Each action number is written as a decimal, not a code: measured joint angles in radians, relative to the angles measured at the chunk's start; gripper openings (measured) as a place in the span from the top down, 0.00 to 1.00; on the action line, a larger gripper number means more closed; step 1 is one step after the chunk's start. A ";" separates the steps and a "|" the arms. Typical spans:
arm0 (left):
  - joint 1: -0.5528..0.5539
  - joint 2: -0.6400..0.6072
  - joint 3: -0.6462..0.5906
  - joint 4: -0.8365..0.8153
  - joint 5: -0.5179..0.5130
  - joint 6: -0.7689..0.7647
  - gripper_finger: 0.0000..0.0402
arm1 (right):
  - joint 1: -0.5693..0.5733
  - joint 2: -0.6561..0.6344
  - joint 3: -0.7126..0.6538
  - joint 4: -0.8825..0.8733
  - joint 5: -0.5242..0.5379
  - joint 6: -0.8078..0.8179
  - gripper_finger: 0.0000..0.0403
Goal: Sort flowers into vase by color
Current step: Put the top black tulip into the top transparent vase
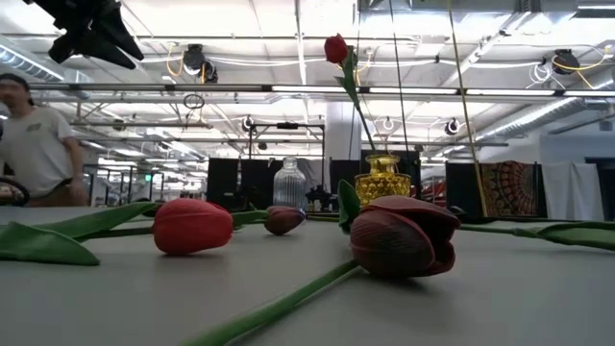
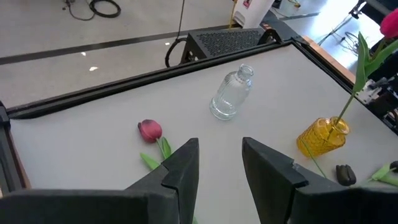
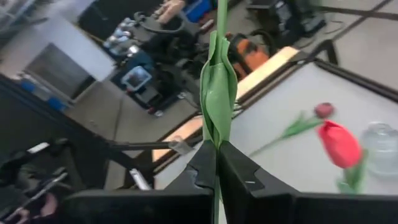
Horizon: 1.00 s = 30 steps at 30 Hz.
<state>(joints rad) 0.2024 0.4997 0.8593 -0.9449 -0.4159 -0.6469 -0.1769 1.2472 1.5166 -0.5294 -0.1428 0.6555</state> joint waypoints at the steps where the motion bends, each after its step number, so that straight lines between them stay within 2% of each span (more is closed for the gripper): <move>1: 0.000 0.000 0.000 0.007 0.008 0.006 0.68 | 0.003 0.006 0.001 0.017 -0.011 0.008 1.00; 12: 0.000 0.000 0.000 0.224 0.085 0.124 0.68 | 0.063 0.046 0.001 0.047 -0.075 0.070 1.00; 21: 0.000 0.000 0.000 0.438 0.221 0.241 0.68 | 0.108 0.045 0.001 0.054 -0.077 0.150 1.00; 30: 0.000 0.000 0.000 0.560 0.262 0.337 0.68 | 0.140 0.045 0.001 0.135 -0.117 0.245 1.00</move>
<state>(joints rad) 0.2024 0.4999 0.8593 -0.3848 -0.1539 -0.3096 -0.0367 1.2922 1.5173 -0.3945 -0.2595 0.9006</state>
